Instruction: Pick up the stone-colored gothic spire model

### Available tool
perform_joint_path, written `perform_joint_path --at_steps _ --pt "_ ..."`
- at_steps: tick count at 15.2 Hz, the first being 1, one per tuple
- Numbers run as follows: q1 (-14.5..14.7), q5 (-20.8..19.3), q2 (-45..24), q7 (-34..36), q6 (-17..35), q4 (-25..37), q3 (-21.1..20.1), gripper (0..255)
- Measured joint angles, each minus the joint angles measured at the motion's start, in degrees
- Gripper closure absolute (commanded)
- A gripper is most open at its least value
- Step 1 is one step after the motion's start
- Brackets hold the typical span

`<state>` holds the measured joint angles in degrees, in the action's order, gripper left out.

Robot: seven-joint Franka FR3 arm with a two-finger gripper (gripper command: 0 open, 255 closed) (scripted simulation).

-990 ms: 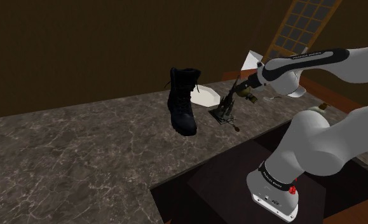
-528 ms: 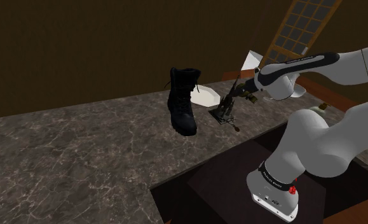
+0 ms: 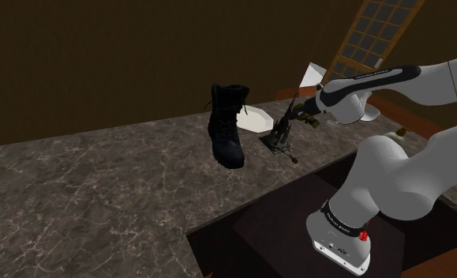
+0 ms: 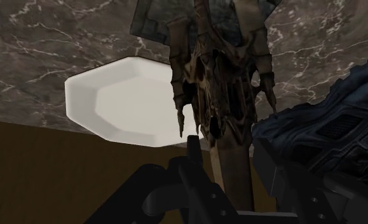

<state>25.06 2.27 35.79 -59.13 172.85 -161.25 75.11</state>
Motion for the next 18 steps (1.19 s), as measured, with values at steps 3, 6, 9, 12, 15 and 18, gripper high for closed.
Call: perform_joint_path --at_steps 3,6,9,12,15,18 --pt "-0.45 -0.04 0.04 0.19 -0.26 -0.04 -0.52 255" --pt "-3.62 -0.37 0.38 1.6 -2.48 0.23 -4.14 255" --pt "-6.85 -0.75 0.91 3.35 -4.86 0.64 -8.08 255" --pt "-10.26 -1.33 1.8 5.03 -7.82 1.36 -11.89 255" --pt "-13.07 -1.88 2.79 6.67 -10.41 1.95 -15.23 255" --pt "-15.12 -2.3 3.67 8.02 -12.59 2.57 -17.77 255"
